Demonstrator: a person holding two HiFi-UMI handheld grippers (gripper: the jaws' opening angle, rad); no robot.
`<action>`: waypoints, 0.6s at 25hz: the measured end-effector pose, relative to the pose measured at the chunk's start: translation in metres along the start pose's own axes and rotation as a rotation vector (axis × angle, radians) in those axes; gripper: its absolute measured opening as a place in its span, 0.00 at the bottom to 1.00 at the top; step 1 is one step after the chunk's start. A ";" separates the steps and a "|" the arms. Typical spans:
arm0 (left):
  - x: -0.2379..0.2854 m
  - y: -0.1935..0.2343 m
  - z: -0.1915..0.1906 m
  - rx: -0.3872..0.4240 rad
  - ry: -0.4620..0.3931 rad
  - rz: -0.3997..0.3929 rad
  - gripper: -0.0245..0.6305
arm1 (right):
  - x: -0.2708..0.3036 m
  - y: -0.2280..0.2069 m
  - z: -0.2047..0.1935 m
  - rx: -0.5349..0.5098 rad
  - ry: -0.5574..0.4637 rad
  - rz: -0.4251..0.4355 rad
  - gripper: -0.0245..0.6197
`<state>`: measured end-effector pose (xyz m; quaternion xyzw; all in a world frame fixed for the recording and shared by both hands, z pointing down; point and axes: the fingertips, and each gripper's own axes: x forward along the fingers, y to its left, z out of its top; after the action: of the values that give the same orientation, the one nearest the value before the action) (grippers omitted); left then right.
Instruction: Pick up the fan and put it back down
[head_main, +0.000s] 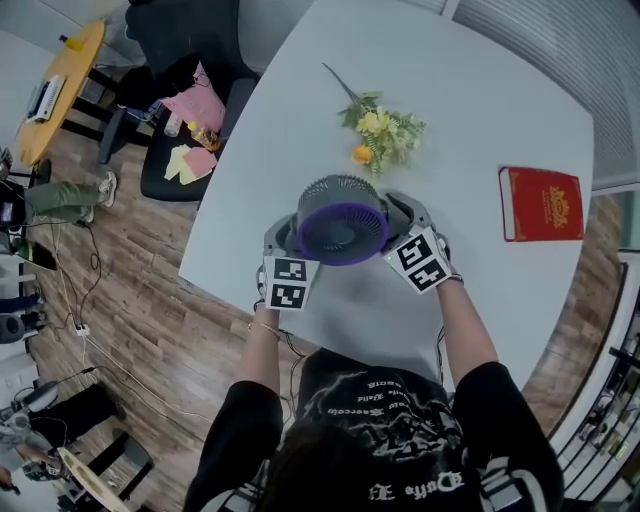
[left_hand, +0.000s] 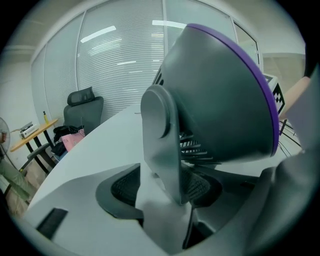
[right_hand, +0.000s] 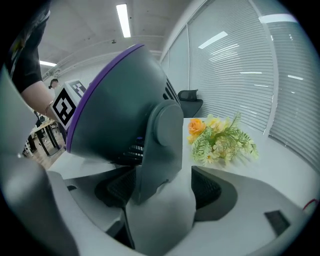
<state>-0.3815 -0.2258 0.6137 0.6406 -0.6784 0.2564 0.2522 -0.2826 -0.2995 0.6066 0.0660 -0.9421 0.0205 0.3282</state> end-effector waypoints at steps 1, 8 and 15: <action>0.000 -0.001 -0.001 0.000 0.004 0.000 0.45 | -0.002 0.000 -0.001 -0.001 0.003 -0.002 0.58; -0.010 -0.017 -0.016 0.034 0.038 -0.020 0.52 | -0.021 0.005 -0.007 -0.035 0.013 -0.029 0.61; -0.034 -0.041 -0.028 0.005 0.023 -0.039 0.52 | -0.048 0.024 -0.009 -0.032 -0.011 -0.048 0.61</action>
<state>-0.3383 -0.1834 0.6129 0.6515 -0.6622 0.2603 0.2634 -0.2432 -0.2698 0.5845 0.0834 -0.9423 -0.0027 0.3242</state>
